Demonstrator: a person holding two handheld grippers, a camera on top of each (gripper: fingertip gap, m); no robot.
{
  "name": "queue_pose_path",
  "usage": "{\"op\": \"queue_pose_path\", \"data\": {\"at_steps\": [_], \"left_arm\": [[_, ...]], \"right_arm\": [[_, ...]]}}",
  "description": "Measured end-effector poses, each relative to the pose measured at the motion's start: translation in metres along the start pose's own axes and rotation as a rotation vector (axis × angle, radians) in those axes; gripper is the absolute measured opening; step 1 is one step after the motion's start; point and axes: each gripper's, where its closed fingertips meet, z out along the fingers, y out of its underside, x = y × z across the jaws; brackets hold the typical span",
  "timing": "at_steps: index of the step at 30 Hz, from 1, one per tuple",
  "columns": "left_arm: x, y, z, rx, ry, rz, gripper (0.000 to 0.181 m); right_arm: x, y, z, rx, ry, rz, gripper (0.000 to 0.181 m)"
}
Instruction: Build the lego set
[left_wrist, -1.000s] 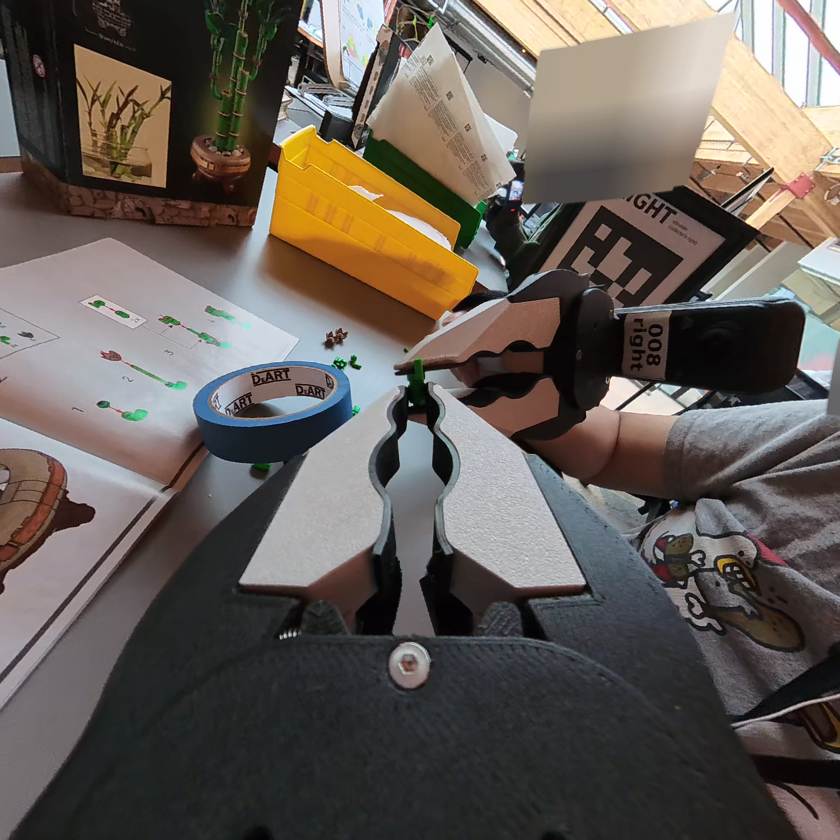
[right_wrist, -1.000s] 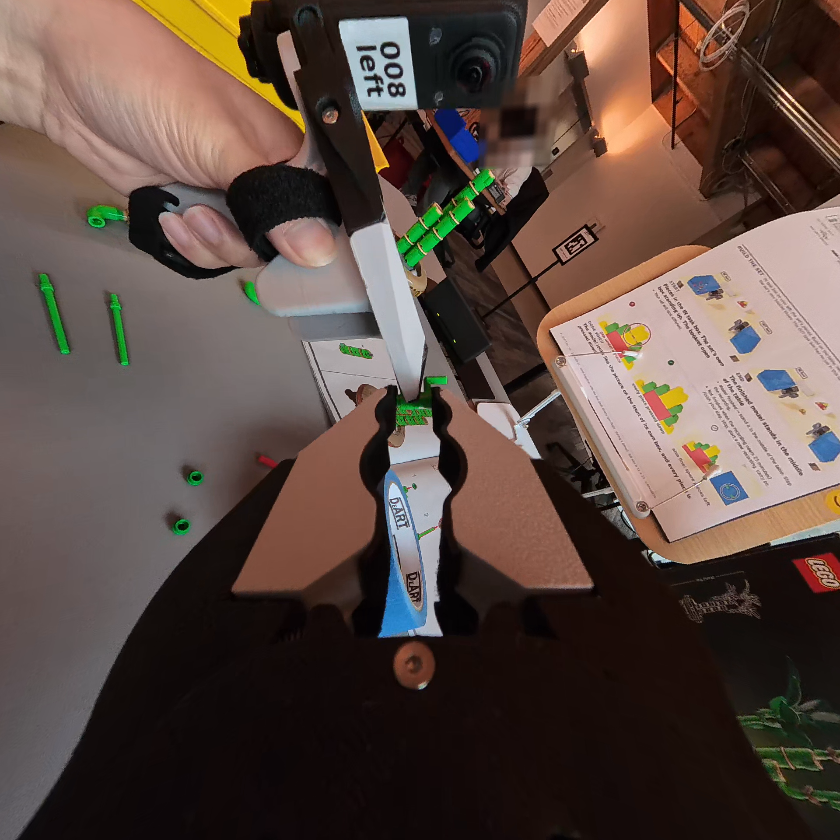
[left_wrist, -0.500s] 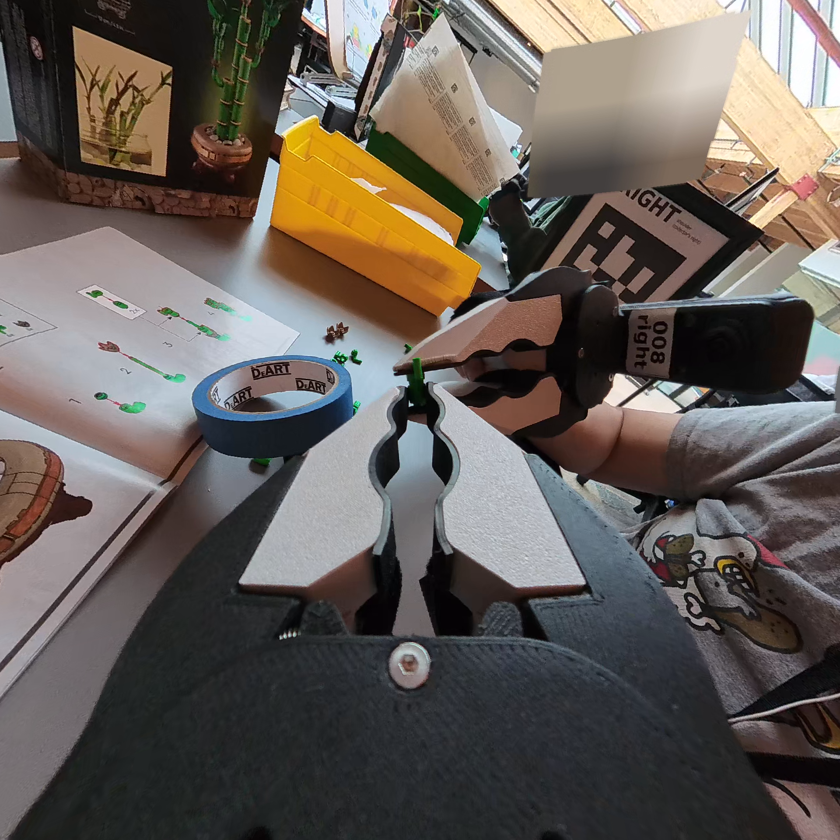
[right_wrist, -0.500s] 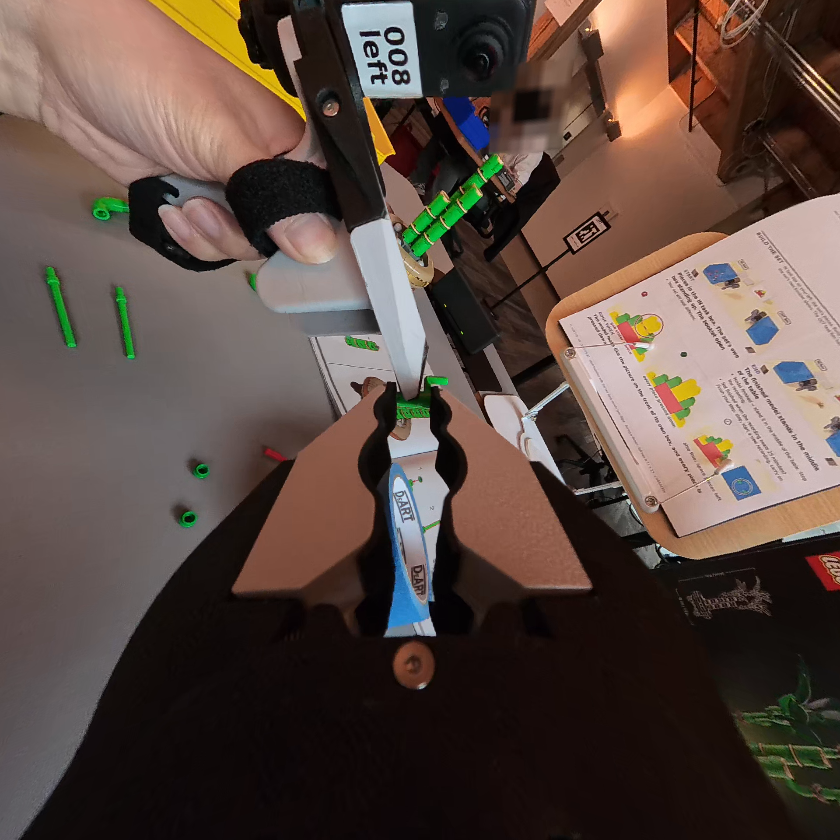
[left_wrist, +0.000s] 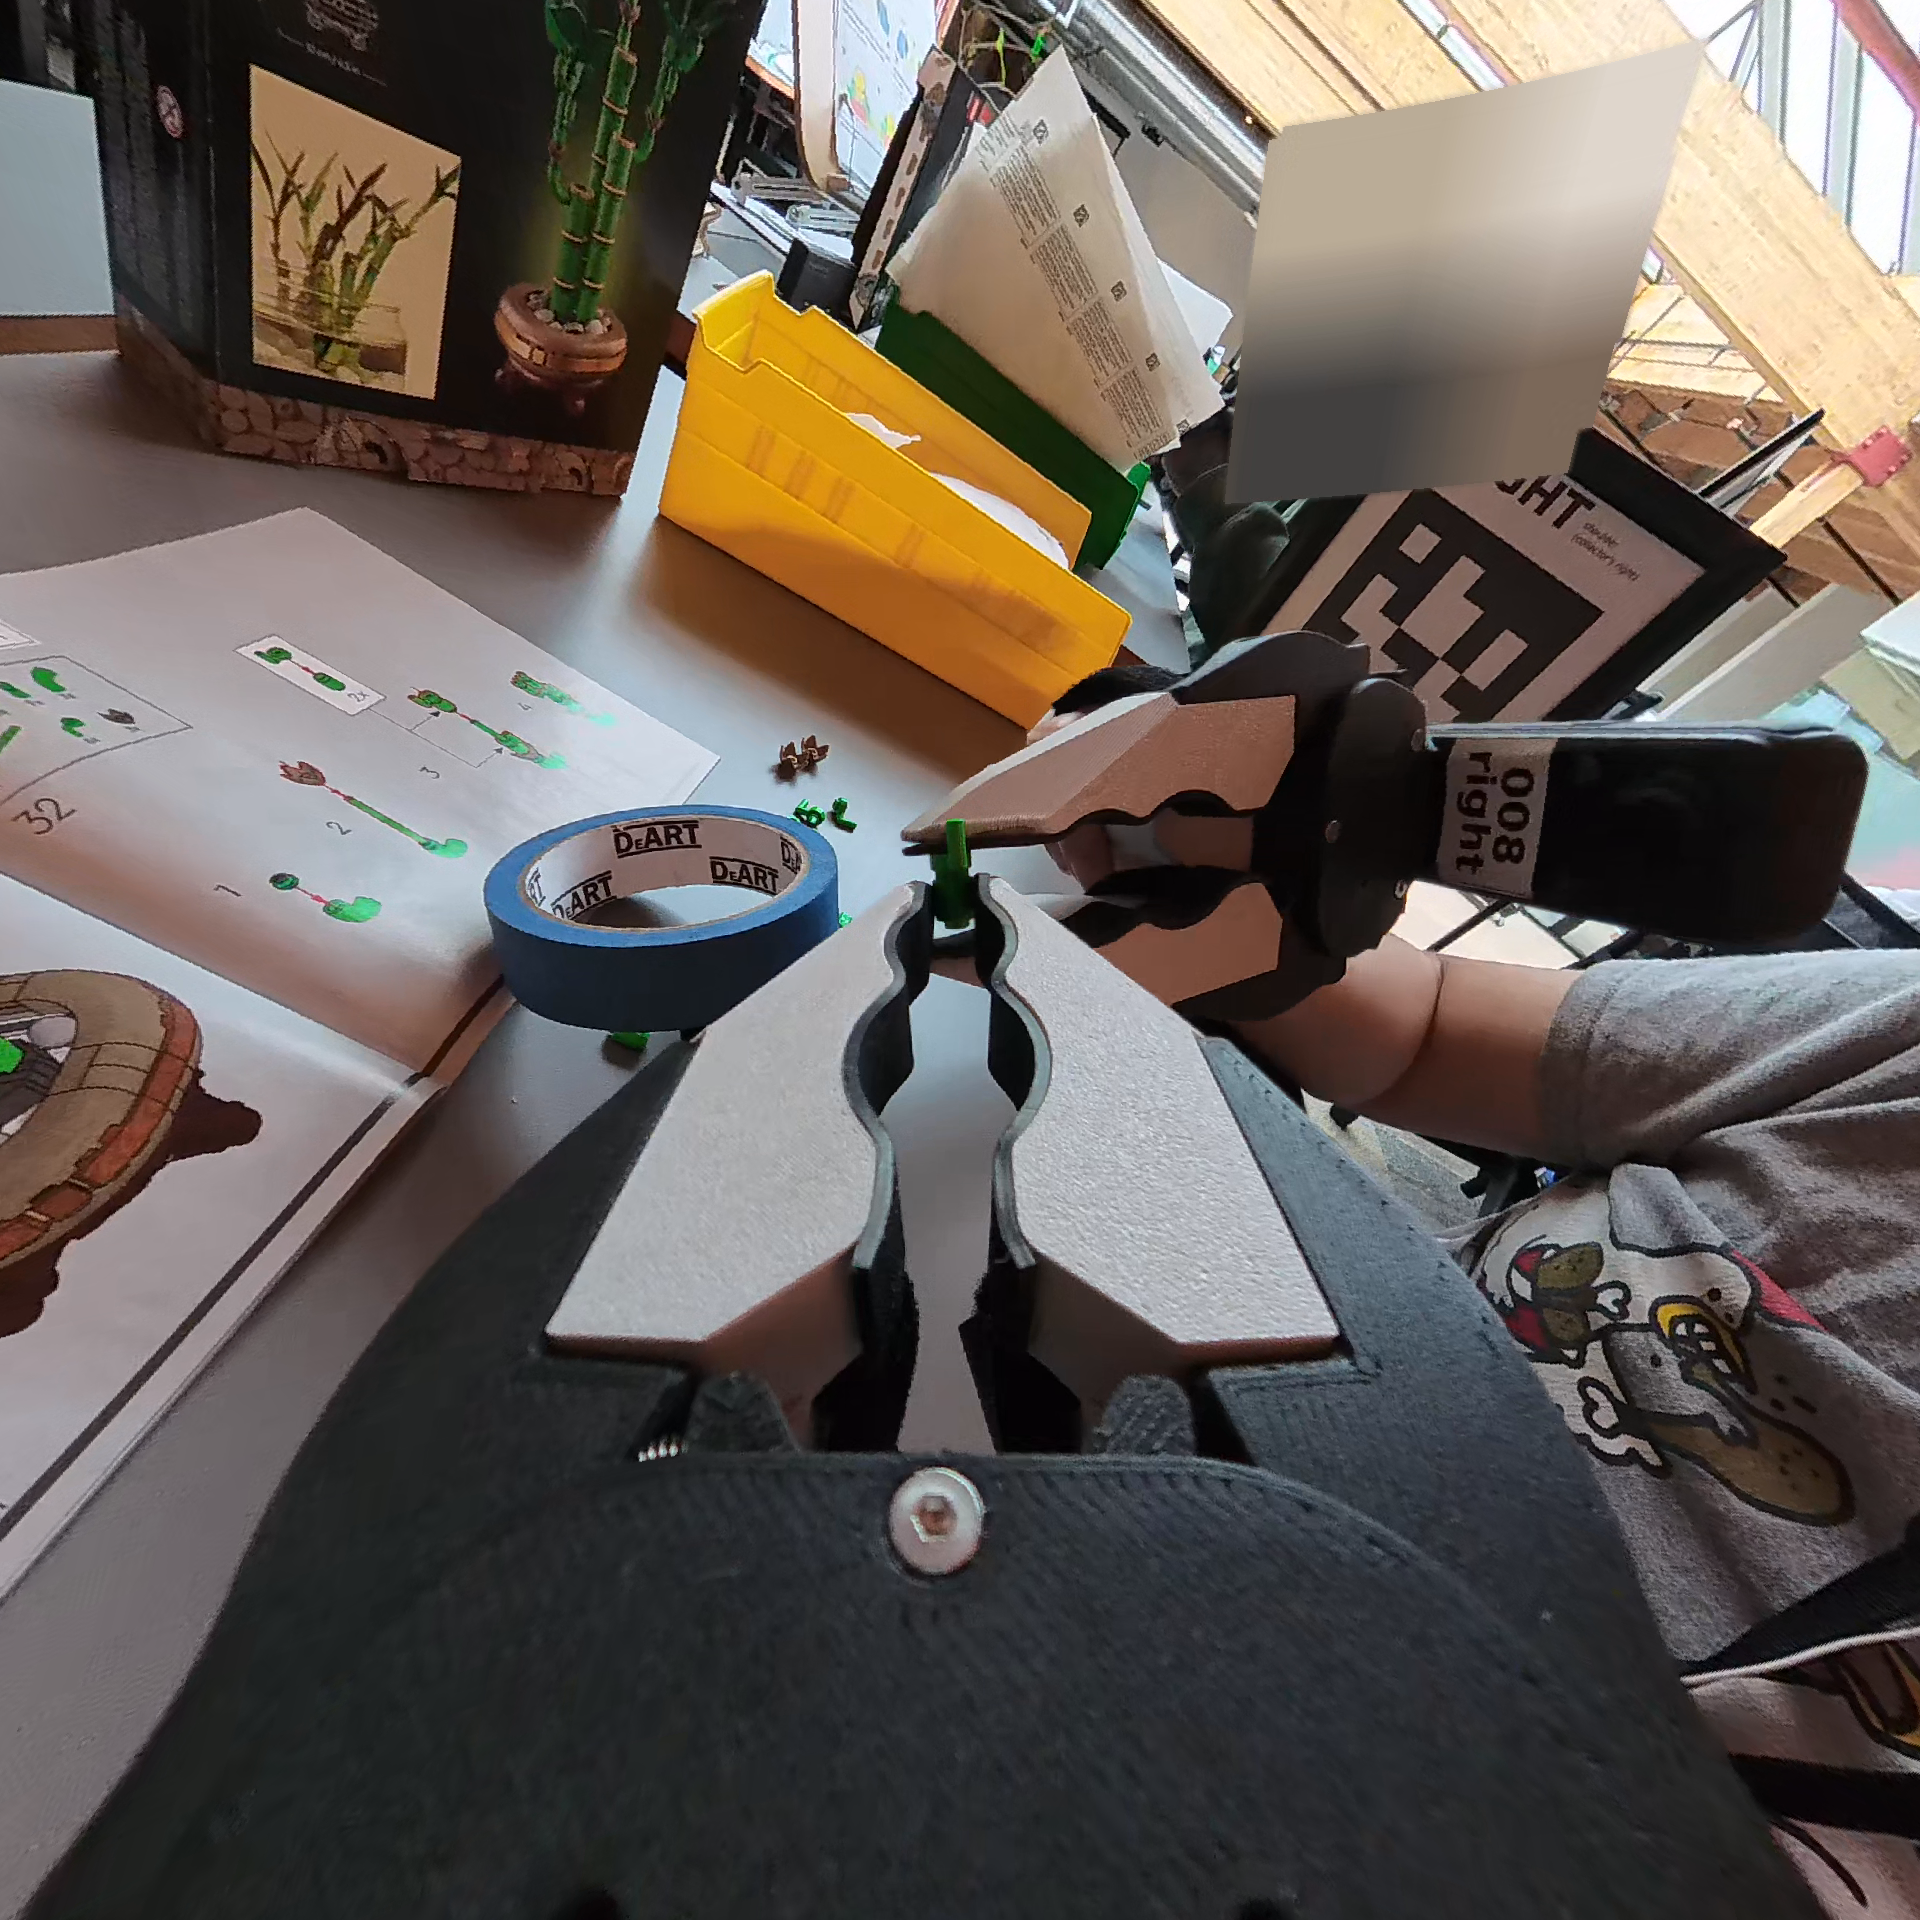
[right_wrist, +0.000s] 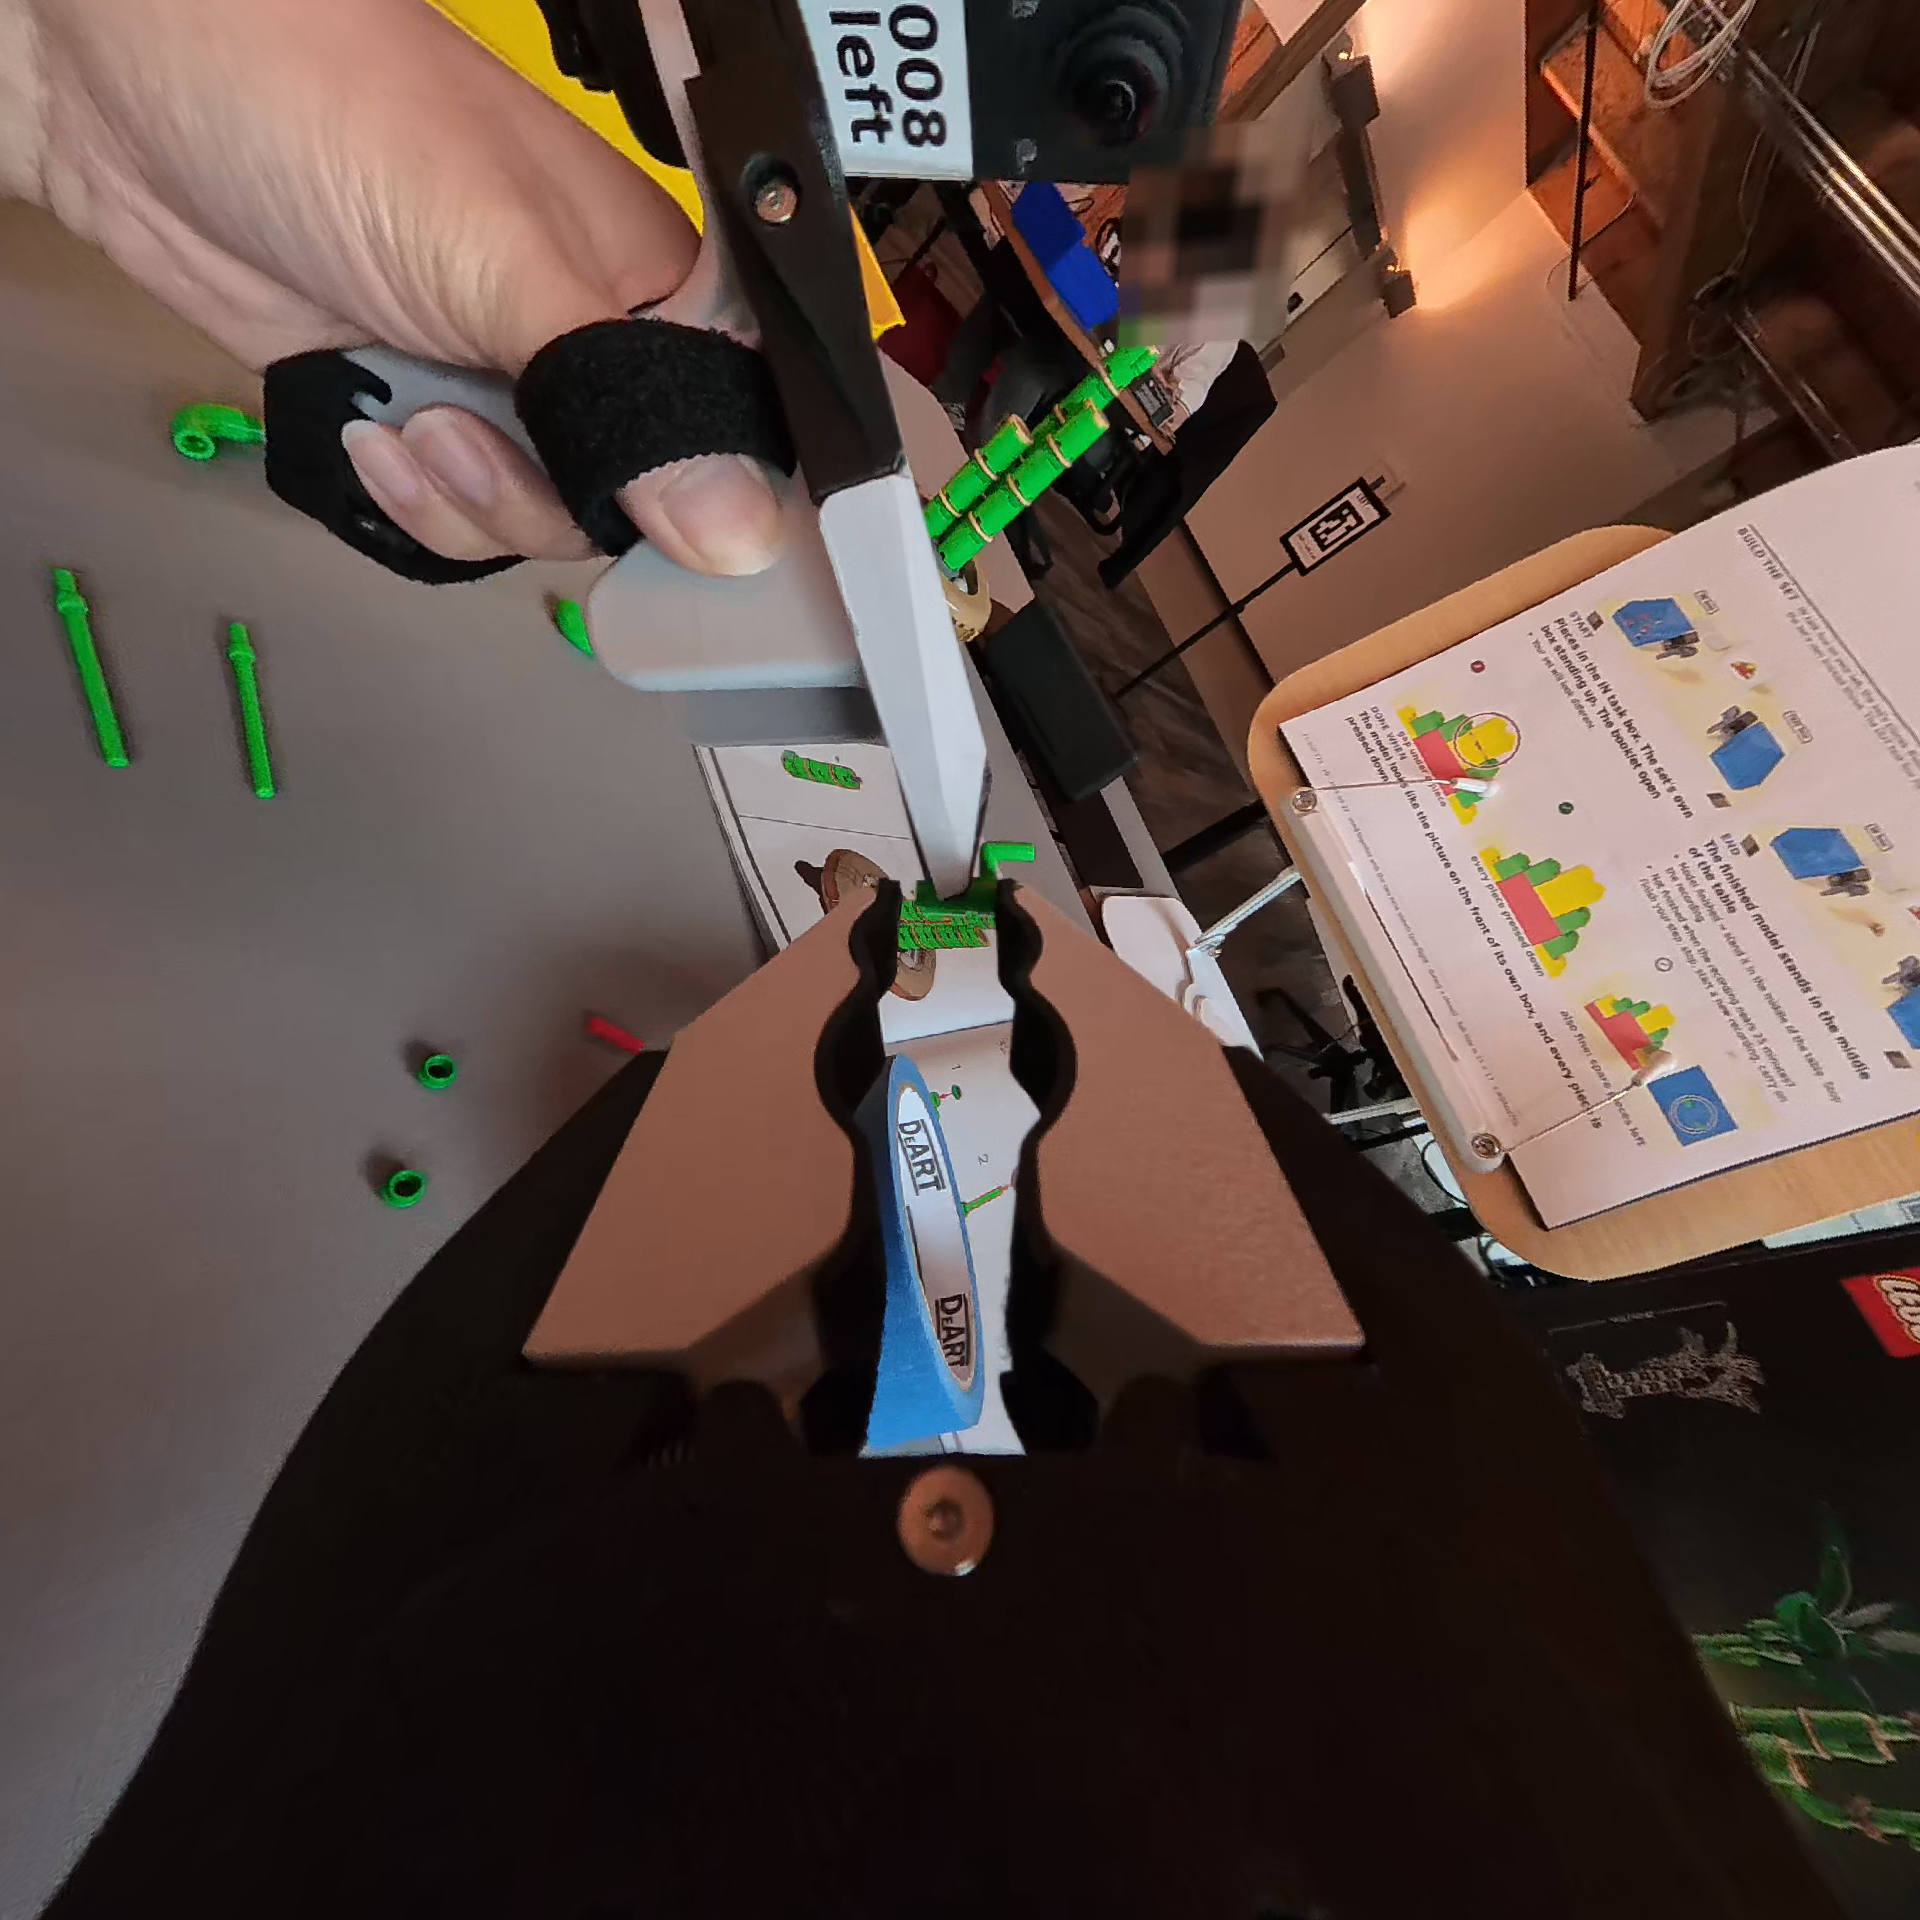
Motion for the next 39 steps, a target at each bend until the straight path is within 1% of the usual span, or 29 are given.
{"op": "queue_pose_path", "data": {"at_steps": [11, 15, 19, 24, 29, 34, 36, 37, 39], "left_arm": [[0.0000, 0.0027, 0.0017, -0.011, 0.007, -0.010, 0.005], [0.0043, 0.0005, 0.0014, 0.000, 0.029, -0.012, 0.005], [0.0053, 0.0022, 0.0020, -0.013, 0.030, -0.010, 0.005], [0.0058, 0.0008, 0.0008, -0.006, 0.031, -0.013, 0.005], [0.0022, 0.0004, -0.0003, 0.000, 0.020, -0.024, 0.005], [0.0018, 0.0025, 0.0015, -0.009, 0.025, -0.031, 0.005], [0.0017, 0.0054, 0.0028, -0.027, 0.021, -0.027, 0.005], [0.0020, 0.0047, 0.0030, -0.022, 0.022, -0.026, 0.005], [0.0046, 0.0017, 0.0010, -0.005, 0.040, -0.033, 0.005]], "right_arm": [[0.0000, 0.0010, -0.0004, -0.008, 0.005, -0.002, 0.013], [0.0022, -0.0018, -0.0035, -0.001, 0.010, 0.005, 0.012], [0.0008, -0.0008, -0.0048, -0.022, 0.010, -0.049, 0.012], [0.0015, -0.0022, -0.0044, -0.019, 0.008, -0.035, 0.012], [0.0013, -0.0016, -0.0002, 0.013, -0.015, 0.055, 0.013], [0.0006, 0.0005, -0.0009, -0.002, 0.013, -0.016, 0.012], [-0.0020, 0.0030, -0.0022, -0.035, -0.007, -0.049, 0.012], [-0.0014, 0.0033, -0.0025, -0.040, -0.005, -0.043, 0.012], [0.0003, -0.0011, -0.0029, 0.001, -0.004, -0.004, 0.013]]}}
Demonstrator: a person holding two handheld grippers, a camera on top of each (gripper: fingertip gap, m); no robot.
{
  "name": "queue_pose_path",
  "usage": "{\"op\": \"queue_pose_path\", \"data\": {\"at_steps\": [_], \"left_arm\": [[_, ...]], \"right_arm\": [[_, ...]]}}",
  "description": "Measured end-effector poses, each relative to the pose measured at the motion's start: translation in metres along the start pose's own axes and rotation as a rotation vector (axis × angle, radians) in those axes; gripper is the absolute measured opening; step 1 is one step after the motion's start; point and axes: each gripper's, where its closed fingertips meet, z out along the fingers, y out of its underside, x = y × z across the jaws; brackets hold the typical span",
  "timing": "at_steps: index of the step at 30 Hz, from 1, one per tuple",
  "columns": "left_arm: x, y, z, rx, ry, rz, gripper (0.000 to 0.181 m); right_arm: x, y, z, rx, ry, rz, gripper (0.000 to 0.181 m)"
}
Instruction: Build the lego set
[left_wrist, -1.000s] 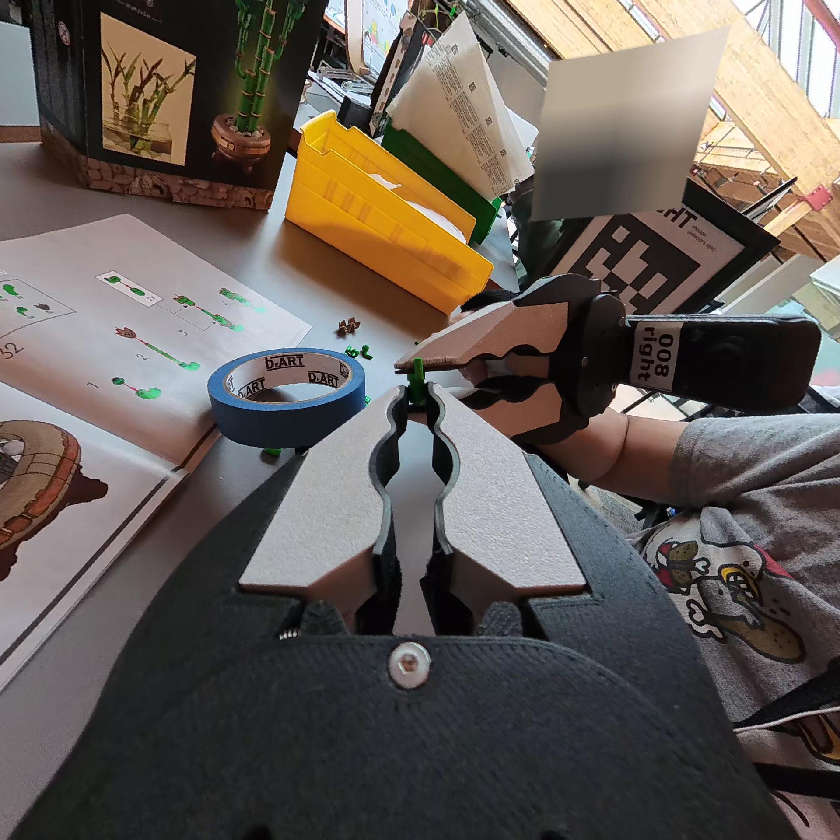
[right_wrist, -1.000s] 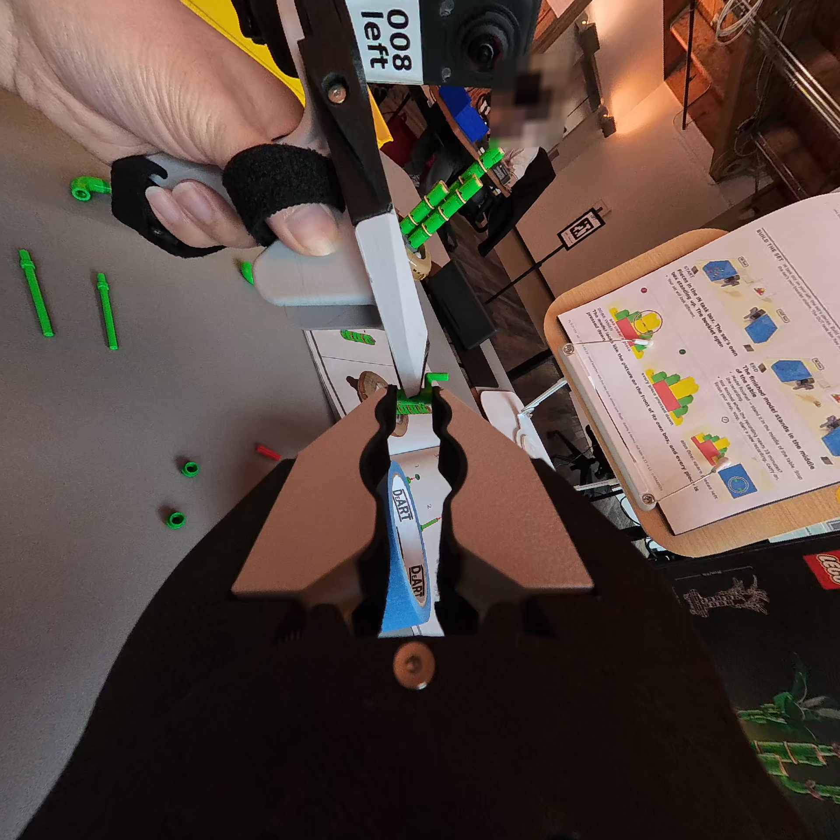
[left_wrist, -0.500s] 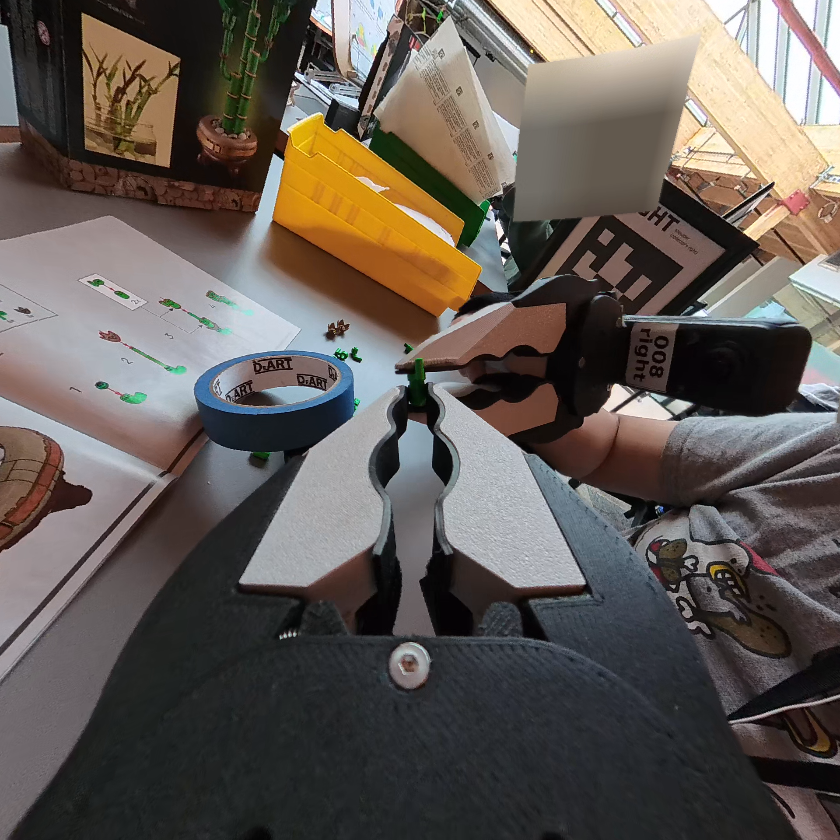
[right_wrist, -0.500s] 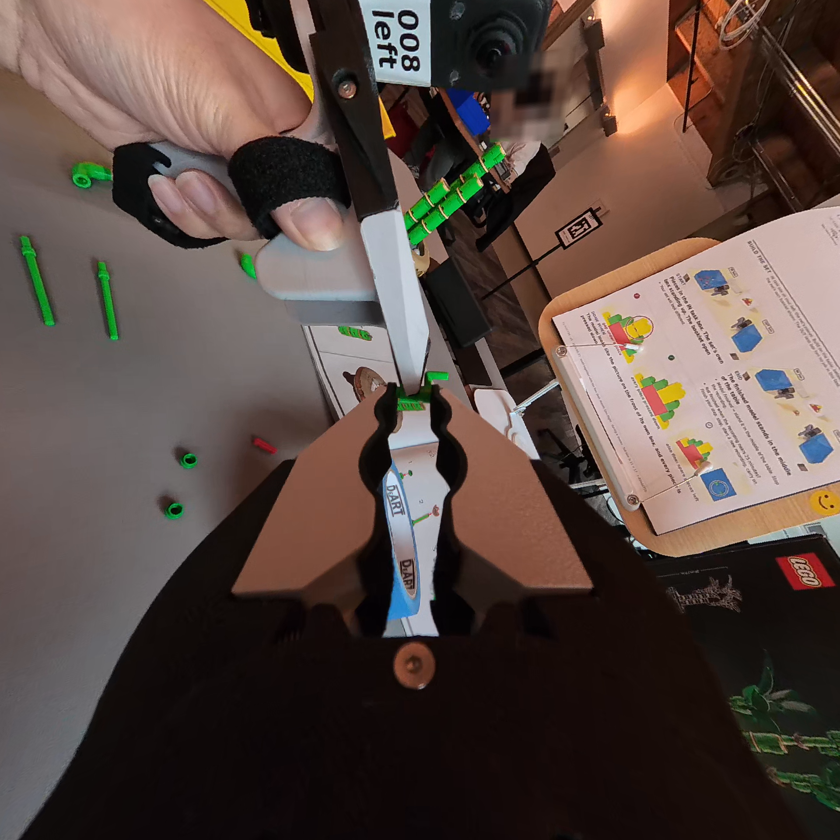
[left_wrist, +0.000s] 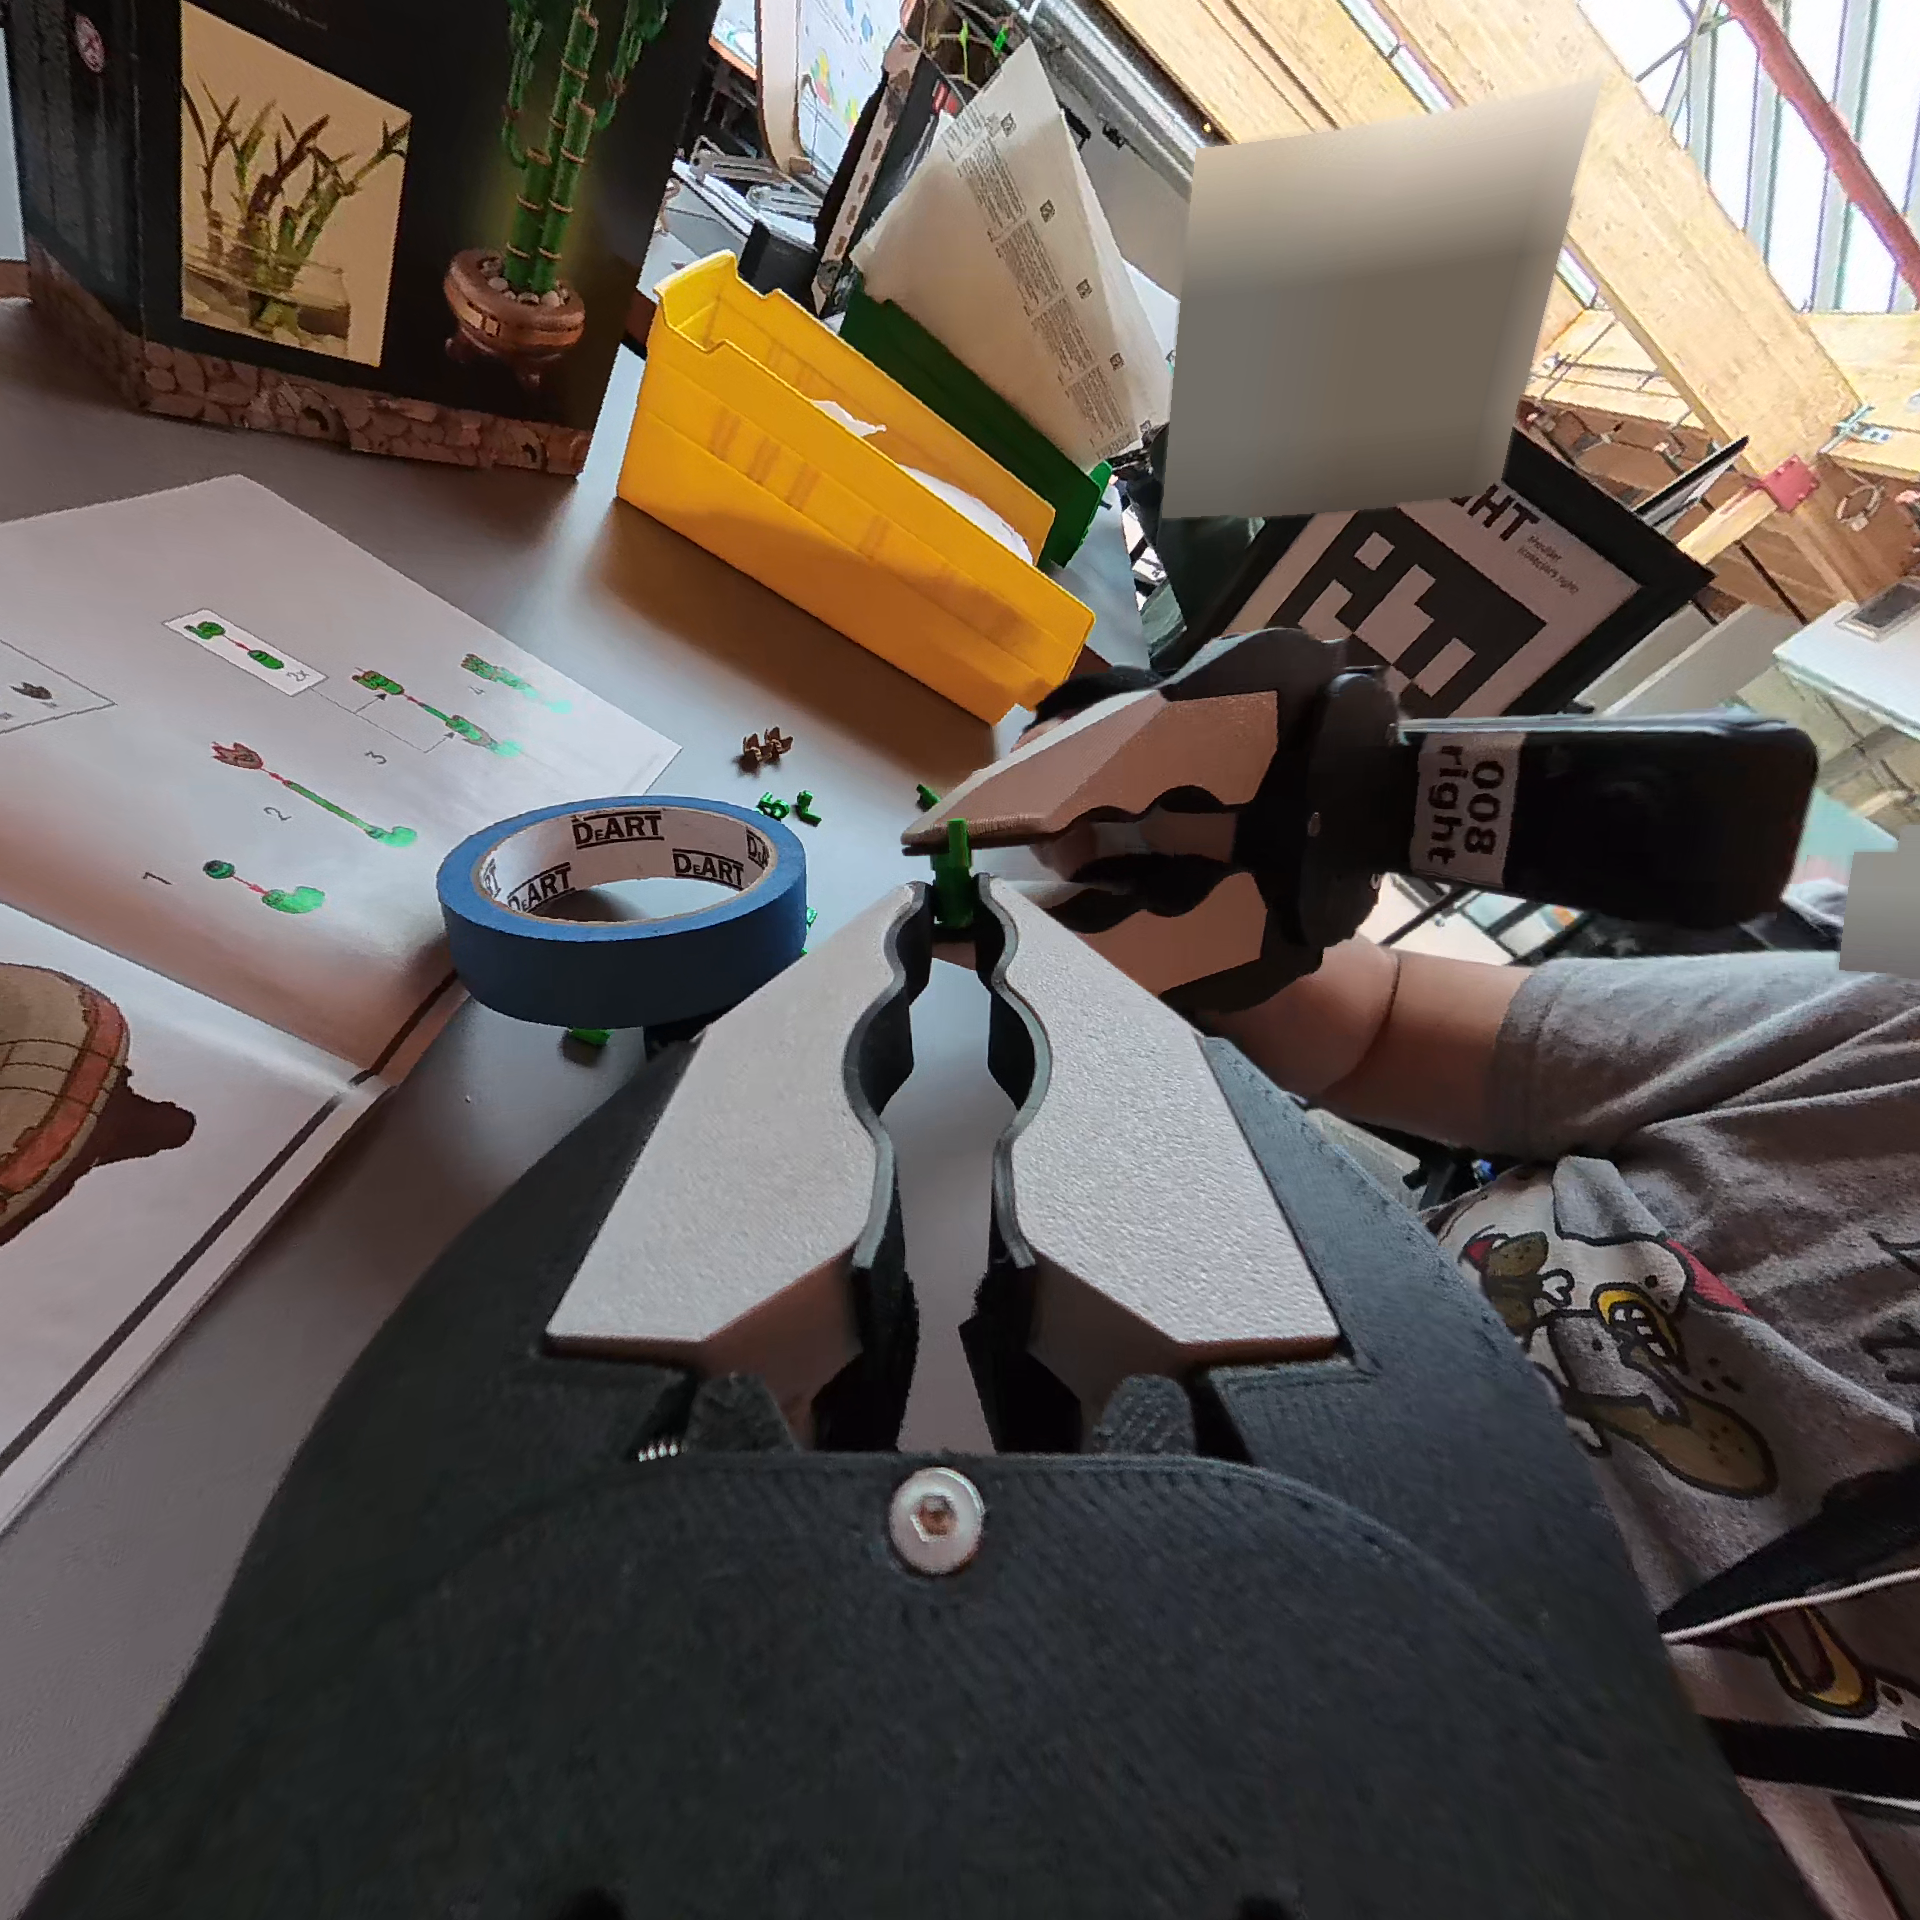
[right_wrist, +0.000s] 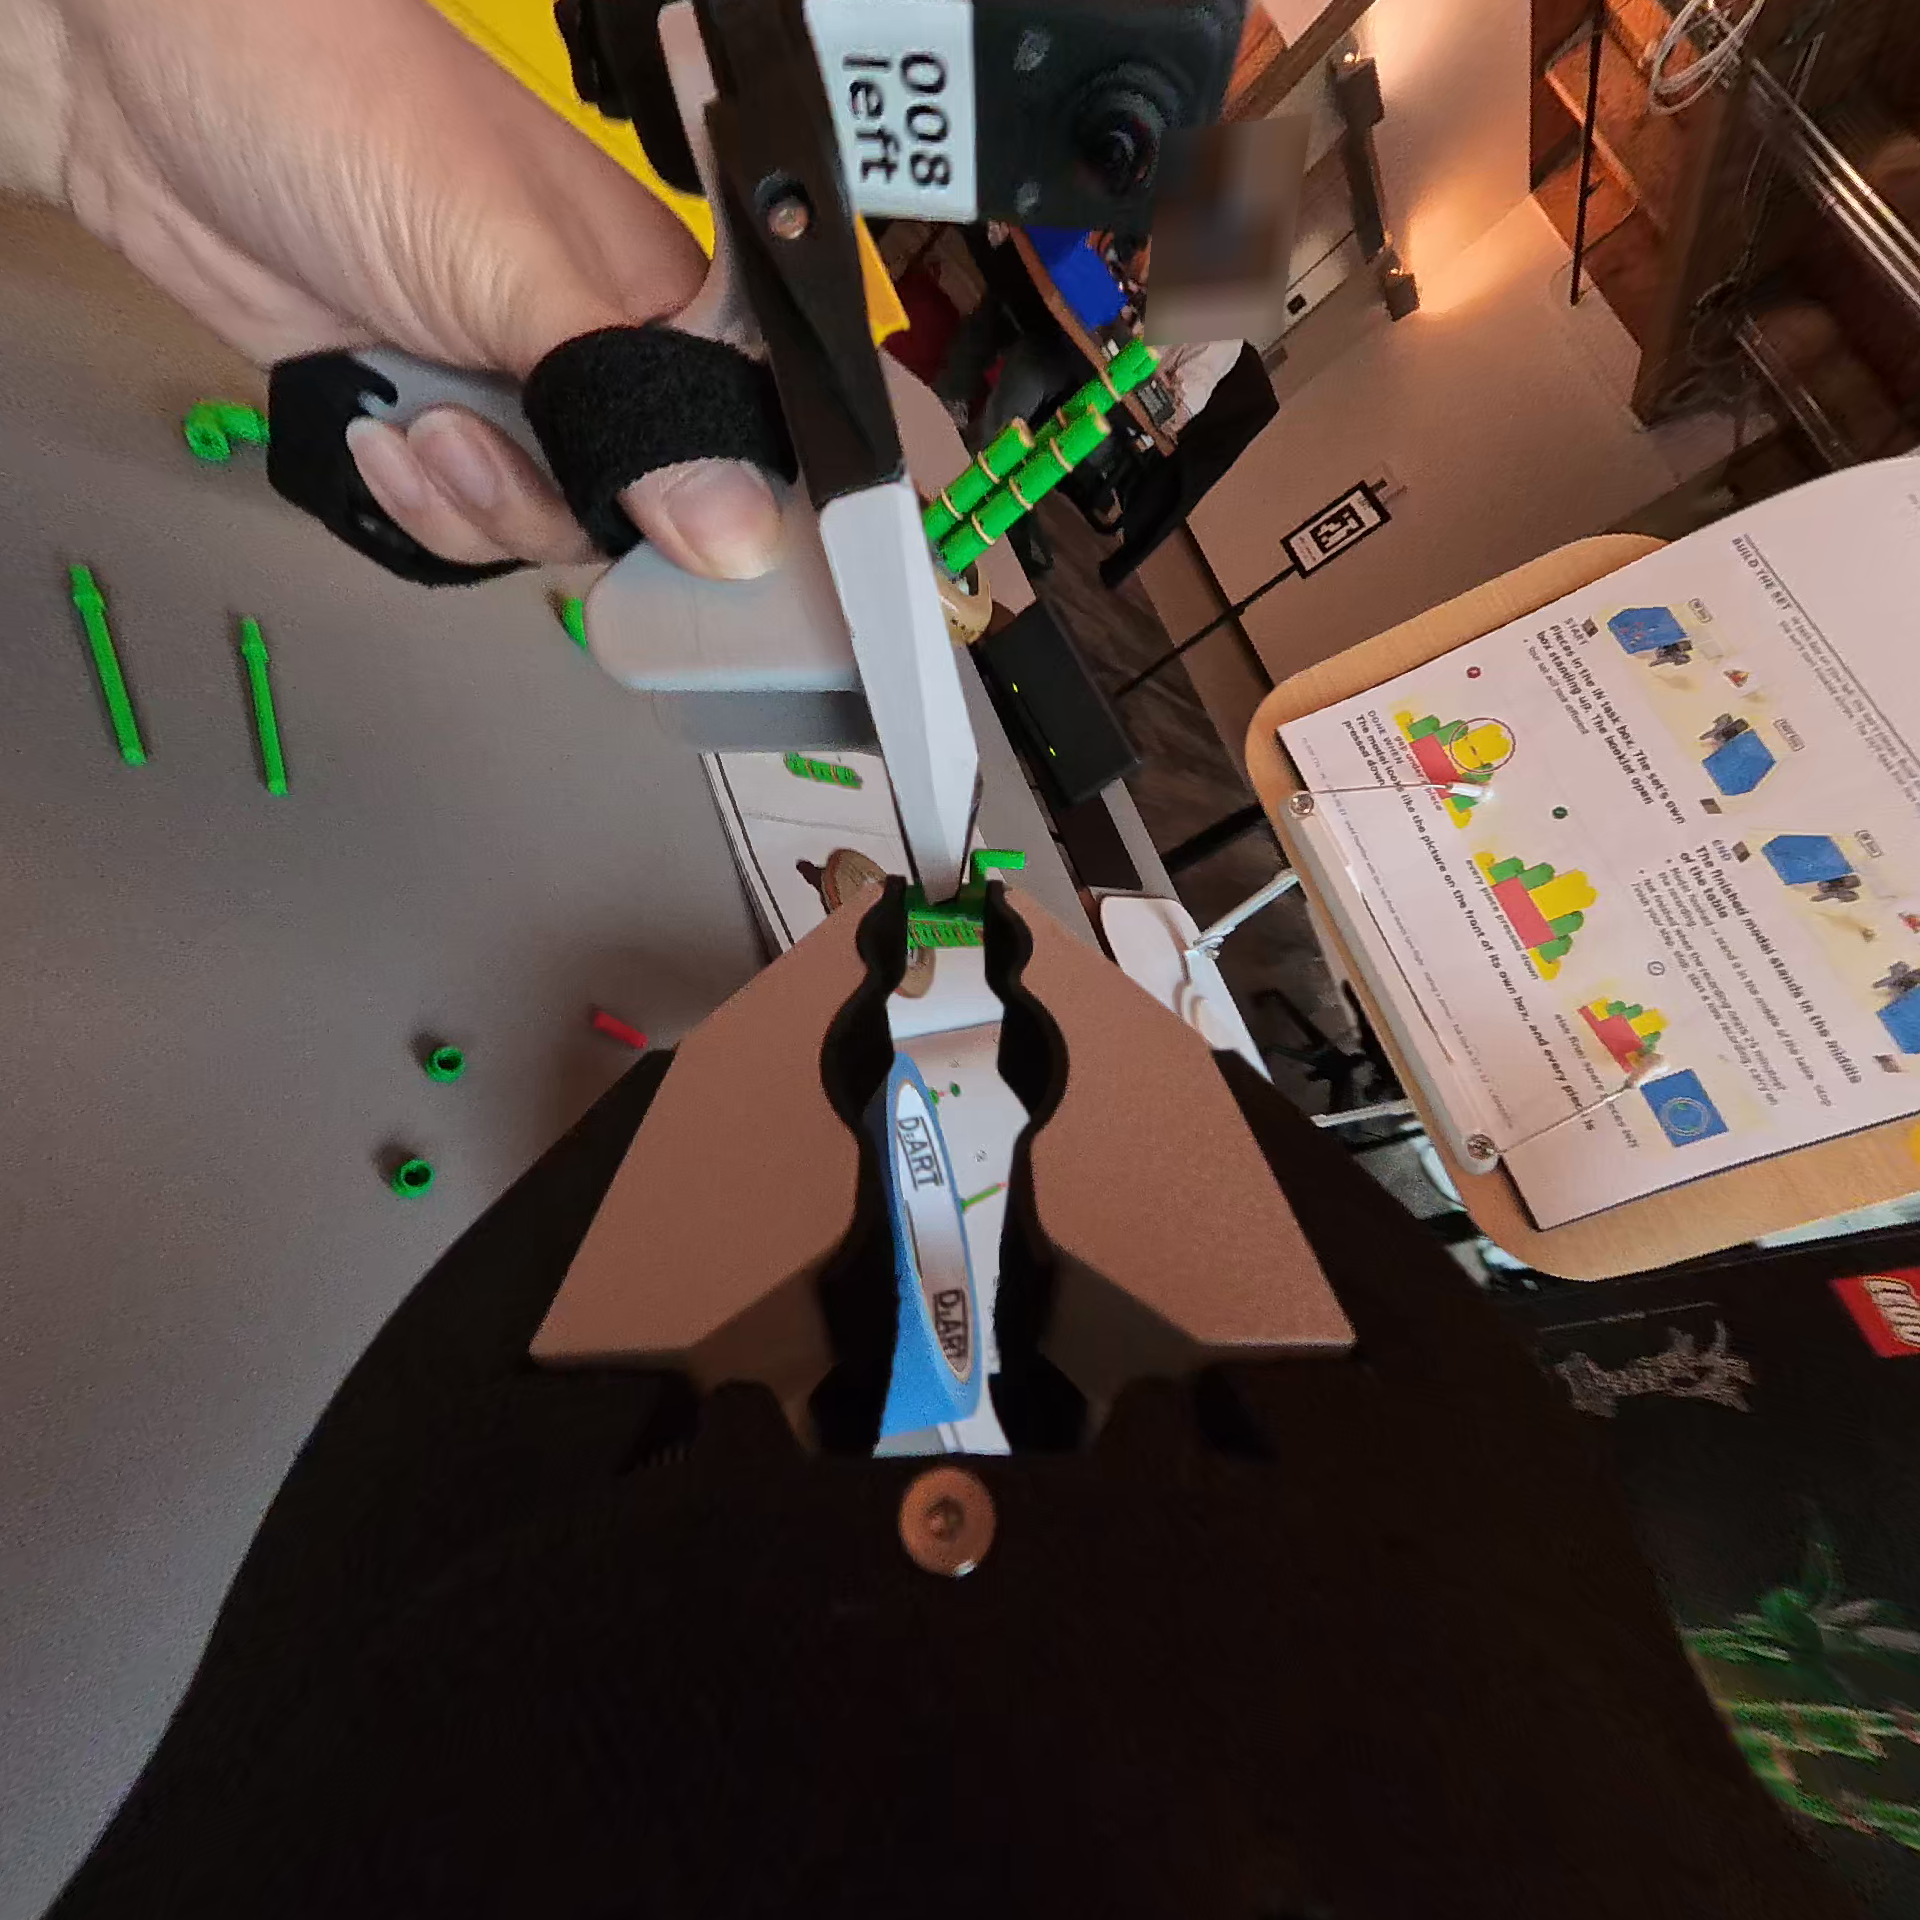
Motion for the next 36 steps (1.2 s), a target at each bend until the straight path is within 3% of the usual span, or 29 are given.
{"op": "queue_pose_path", "data": {"at_steps": [3, 7, 13, 16, 25, 36], "left_arm": [[0.001, -0.002, -0.002, 0.014, 0.011, -0.008, 0.005], [-0.008, -0.011, -0.011, 0.069, -0.015, -0.013, 0.005], [-0.023, -0.026, -0.023, 0.203, 0.071, -0.056, 0.005], [-0.022, -0.034, -0.020, 0.249, 0.147, -0.069, 0.004], [-0.030, -0.030, -0.014, 0.220, 0.081, 0.013, 0.004], [-0.033, -0.025, -0.012, 0.185, 0.072, 0.023, 0.005]], "right_arm": [[0.001, -0.004, 0.000, 0.027, -0.045, 0.089, 0.014], [0.012, 0.022, -0.012, -0.042, -0.112, 0.171, 0.024], [0.097, 0.061, -0.065, 0.001, 0.187, 0.293, 0.011], [0.114, 0.078, -0.079, 0.003, 0.258, 0.380, 0.009], [0.098, 0.108, -0.056, -0.144, 0.223, 0.364, 0.008], [0.099, 0.117, -0.055, -0.161, 0.226, 0.400, 0.007]]}}
